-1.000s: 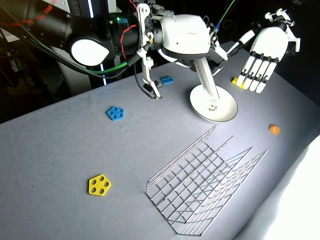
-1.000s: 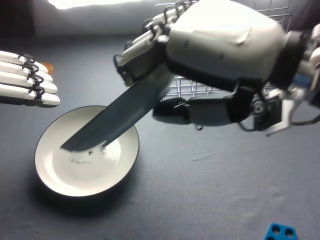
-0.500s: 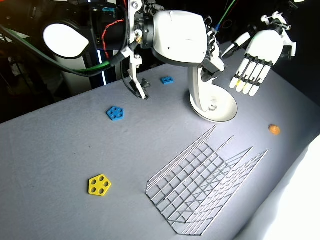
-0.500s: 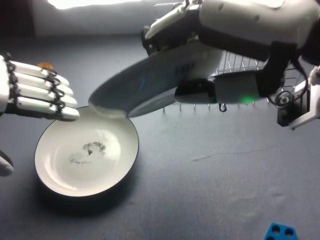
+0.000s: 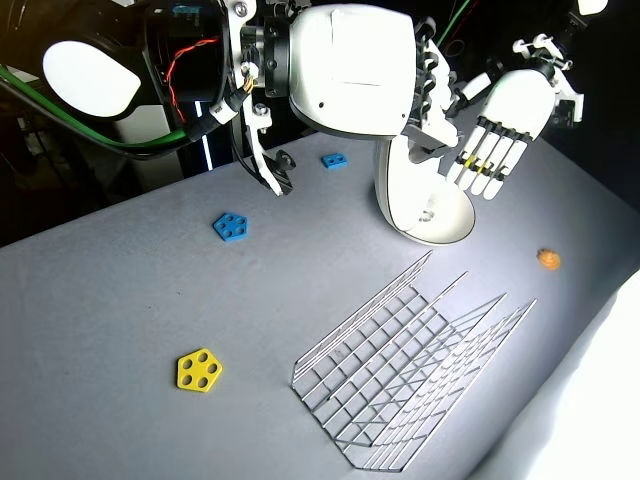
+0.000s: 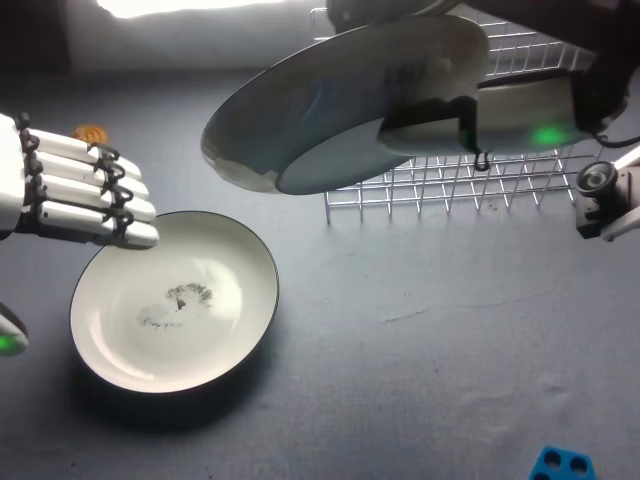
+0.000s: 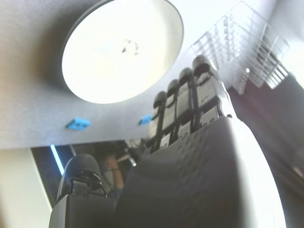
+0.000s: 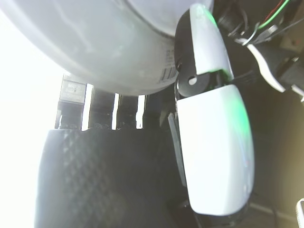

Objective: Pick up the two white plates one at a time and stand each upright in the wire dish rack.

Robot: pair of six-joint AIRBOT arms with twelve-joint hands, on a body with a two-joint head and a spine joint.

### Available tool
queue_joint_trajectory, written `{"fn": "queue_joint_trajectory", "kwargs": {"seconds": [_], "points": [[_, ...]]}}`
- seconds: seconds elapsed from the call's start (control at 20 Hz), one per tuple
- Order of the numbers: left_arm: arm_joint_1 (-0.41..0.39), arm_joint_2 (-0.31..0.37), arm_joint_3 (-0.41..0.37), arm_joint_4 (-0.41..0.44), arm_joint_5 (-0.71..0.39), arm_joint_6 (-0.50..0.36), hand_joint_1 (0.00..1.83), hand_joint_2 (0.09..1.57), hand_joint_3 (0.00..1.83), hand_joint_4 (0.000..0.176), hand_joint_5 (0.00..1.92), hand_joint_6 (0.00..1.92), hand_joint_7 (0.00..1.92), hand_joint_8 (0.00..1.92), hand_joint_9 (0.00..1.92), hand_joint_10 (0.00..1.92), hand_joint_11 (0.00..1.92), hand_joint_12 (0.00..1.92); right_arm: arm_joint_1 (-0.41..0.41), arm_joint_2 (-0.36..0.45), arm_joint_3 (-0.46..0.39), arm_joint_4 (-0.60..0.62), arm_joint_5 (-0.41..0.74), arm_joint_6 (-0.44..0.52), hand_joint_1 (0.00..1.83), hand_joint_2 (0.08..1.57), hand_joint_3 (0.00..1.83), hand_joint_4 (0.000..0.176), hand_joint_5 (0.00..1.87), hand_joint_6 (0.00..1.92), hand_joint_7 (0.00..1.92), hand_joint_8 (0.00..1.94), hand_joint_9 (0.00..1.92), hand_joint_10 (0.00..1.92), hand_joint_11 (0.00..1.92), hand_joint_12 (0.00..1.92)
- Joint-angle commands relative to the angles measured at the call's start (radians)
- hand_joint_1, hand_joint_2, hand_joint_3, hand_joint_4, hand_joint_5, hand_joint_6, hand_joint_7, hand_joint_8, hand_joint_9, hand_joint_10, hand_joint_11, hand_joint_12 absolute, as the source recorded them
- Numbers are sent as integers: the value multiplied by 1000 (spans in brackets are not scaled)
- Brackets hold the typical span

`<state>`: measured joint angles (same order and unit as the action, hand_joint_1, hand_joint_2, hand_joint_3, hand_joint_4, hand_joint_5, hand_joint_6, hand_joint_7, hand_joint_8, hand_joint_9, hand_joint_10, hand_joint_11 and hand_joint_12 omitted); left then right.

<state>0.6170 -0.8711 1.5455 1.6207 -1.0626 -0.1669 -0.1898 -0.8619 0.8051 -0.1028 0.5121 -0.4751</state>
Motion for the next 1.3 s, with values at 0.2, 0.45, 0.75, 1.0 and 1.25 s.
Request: {"fn": "queue_joint_trajectory", "kwargs": {"seconds": [0.2, 0.45, 0.75, 1.0, 1.25], "points": [[13, -13, -17, -60, -15, -15, 0, 1111, 0, 0, 38, 2, 48, 1, 43, 1, 0, 174, 17, 29, 42, 20, 148, 57, 1155, 1228, 2, 9, 780, 1376, 787, 1229, 895, 608, 606, 1369], [45, -25, -11, -60, 17, -15, 0, 1110, 0, 0, 53, 0, 63, 2, 56, 2, 0, 204, 26, 44, 81, 20, 111, 97, 1166, 1212, 2, 10, 806, 1331, 813, 1195, 901, 621, 605, 1362], [90, -37, 5, -60, 28, -12, 0, 1106, 0, 0, 31, 1, 54, 0, 58, 0, 0, 213, 35, 46, 146, 19, 58, 142, 1173, 1203, 0, 10, 828, 1298, 827, 1173, 888, 628, 568, 1381], [99, -39, 6, -60, 31, 2, 0, 1113, 1, 0, 36, 4, 48, 4, 46, 3, 0, 185, 65, 48, 220, -96, 45, 345, 1173, 1200, 1, 13, 823, 1299, 839, 1161, 893, 620, 589, 1376], [121, -45, 17, -60, 35, 12, 0, 1110, 0, 0, 48, 5, 62, 4, 57, 3, 0, 223, 93, 49, 260, -95, 9, 417, 1169, 1208, 0, 14, 813, 1315, 825, 1185, 877, 646, 562, 1392]]}}
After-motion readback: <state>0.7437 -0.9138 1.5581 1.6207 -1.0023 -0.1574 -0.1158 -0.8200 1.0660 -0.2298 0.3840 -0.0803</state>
